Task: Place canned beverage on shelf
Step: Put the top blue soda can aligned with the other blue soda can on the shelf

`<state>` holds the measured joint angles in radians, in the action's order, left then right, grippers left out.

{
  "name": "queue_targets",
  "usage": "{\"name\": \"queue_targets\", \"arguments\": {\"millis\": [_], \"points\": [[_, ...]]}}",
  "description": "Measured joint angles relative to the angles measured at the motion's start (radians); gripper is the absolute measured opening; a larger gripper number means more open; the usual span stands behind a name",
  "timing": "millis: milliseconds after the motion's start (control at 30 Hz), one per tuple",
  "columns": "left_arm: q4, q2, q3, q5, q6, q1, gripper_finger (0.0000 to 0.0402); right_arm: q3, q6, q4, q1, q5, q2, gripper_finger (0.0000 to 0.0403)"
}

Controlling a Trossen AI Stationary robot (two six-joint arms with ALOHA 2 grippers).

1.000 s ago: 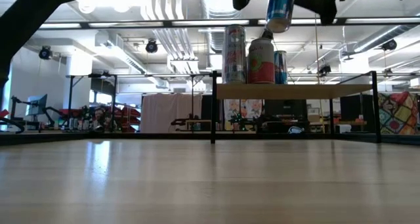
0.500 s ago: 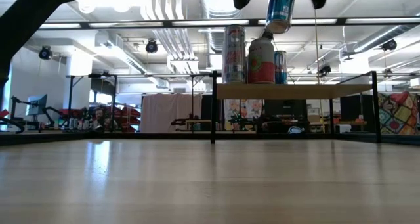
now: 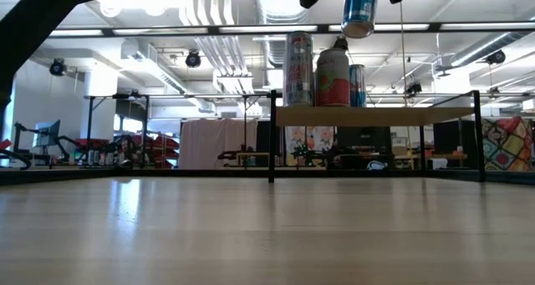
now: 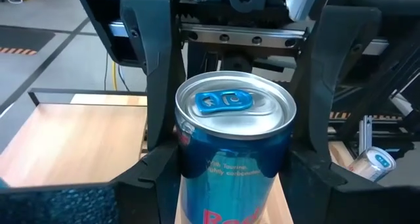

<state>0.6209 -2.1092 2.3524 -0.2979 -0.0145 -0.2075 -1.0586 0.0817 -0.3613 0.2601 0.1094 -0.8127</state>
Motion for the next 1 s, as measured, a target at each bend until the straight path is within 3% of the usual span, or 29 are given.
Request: {"name": "queue_targets", "arguments": {"millis": [233,633,1000], "points": [[-0.017,-0.004,0.0,-0.001,-0.001,0.0,0.0177,-0.028,0.01,-0.041,0.004,0.024,-0.001,0.0293],[-0.011,-0.003,0.0,-0.007,-0.028,0.002,0.0178,-0.025,0.1,-0.048,0.015,0.08,0.032,0.0339],[-0.024,-0.003,0.0,-0.004,-0.02,0.002,0.0178,-0.017,0.097,-0.066,0.039,0.075,0.028,0.0301]]}}
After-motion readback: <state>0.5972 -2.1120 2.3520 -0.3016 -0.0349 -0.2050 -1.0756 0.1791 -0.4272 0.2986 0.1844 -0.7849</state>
